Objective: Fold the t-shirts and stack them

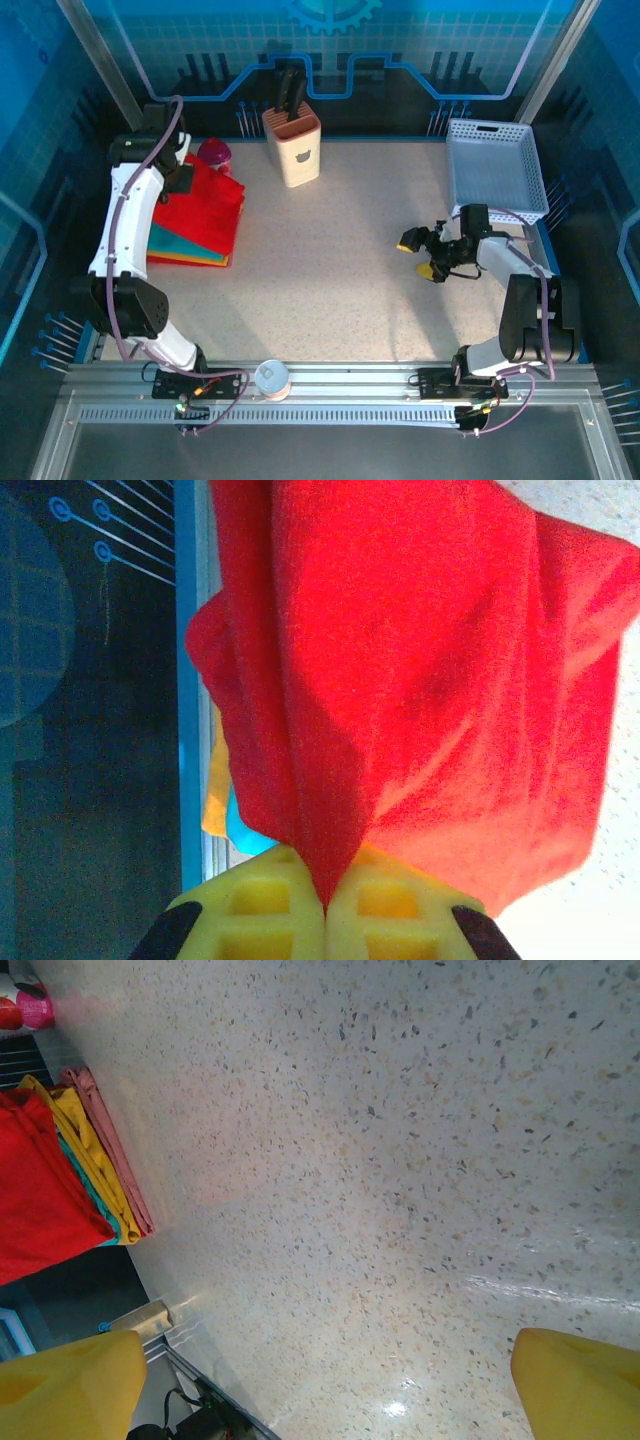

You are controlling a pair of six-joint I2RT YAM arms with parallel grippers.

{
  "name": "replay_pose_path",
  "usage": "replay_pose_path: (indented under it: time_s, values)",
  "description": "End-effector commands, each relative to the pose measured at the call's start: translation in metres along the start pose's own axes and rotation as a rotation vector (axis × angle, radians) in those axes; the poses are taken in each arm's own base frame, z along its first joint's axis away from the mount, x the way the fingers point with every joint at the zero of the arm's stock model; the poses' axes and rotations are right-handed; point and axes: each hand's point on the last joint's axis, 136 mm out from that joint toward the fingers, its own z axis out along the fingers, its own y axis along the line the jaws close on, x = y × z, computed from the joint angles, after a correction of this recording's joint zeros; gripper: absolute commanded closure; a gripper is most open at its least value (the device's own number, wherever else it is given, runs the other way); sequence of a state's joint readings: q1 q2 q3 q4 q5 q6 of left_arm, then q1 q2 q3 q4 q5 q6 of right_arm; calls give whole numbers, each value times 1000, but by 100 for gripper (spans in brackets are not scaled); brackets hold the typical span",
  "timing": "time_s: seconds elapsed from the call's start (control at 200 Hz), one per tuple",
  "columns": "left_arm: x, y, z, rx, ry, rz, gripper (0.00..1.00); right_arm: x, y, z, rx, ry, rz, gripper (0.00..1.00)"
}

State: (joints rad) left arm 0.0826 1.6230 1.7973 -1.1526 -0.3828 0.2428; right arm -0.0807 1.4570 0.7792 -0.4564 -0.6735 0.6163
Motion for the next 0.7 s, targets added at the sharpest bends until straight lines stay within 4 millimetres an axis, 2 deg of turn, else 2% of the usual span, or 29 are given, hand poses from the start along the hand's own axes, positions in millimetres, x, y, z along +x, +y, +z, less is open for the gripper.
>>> replay_pose_path:
  time_s: [0.0, 0.2, 0.54, 0.64, 0.695]
  values:
    - [-11, 22, 13, -61, -36, -31, 100, 1, 7, -6, -3, 6, -20, 5]
    - [-3, 40, 41, -94, 26, -77, 100, -1, 5, -5, 10, 7, -19, 5]
    - [1, 52, 66, -169, 87, -99, 100, -9, 1, 6, 15, 26, -4, 6]
    - [9, 59, 74, -222, 136, -114, 52, -9, -1, 7, 19, 29, -4, 6]
    - [17, 65, 76, -253, 168, -130, 48, -8, -2, 7, 23, 32, -3, 6]
